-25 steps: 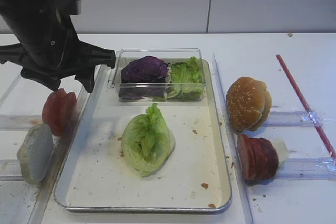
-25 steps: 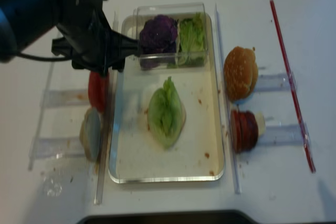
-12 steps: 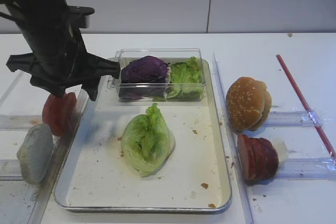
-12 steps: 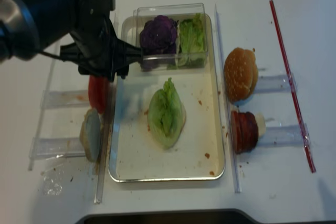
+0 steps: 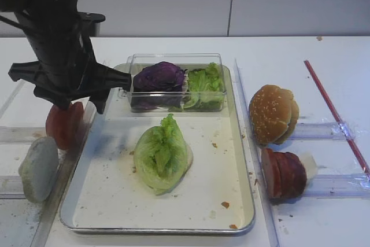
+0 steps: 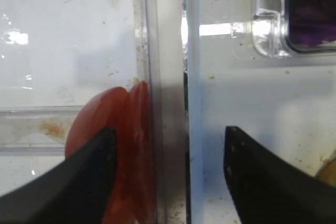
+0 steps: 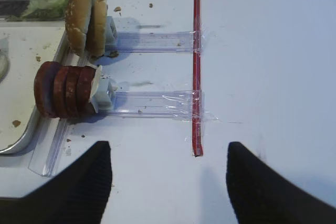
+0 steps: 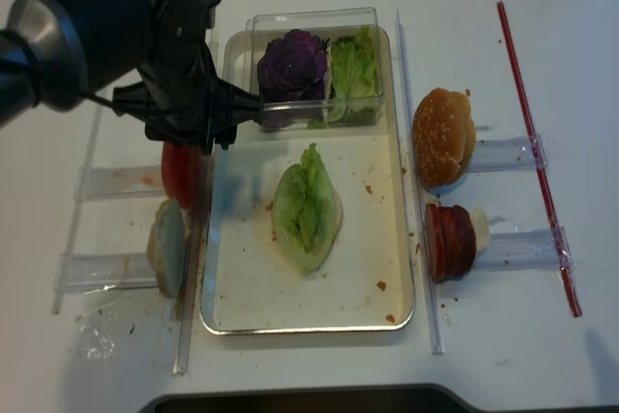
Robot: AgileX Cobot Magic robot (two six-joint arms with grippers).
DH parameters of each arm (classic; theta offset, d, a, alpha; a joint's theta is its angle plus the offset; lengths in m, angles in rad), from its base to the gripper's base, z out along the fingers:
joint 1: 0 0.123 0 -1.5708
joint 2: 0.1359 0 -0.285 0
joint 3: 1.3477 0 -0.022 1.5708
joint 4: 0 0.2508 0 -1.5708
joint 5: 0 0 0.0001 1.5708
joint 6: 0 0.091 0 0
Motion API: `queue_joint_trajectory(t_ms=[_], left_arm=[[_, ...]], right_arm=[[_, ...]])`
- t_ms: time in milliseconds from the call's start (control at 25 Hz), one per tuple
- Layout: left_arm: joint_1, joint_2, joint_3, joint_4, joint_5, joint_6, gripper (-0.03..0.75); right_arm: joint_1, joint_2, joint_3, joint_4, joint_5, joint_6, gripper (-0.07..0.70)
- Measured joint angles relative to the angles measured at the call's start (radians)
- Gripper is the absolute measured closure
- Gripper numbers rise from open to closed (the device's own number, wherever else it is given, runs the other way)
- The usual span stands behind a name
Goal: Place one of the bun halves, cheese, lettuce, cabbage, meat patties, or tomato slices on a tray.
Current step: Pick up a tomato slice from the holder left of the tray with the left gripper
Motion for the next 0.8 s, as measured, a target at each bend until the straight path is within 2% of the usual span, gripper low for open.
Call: queue_joint_trajectory(t_ms=[360,800], left_arm=[[0.0,0.051,-0.001,0.006,0.022,-0.011,0.316],[0.0,0.051,-0.002,0.016,0.017,-0.011,0.475]], right_arm=[[0.0,0.0,0.0,0.0,0.0,0.0,0.157],[0.0,0.0,0.0,0.0,0.0,0.0,0.157]])
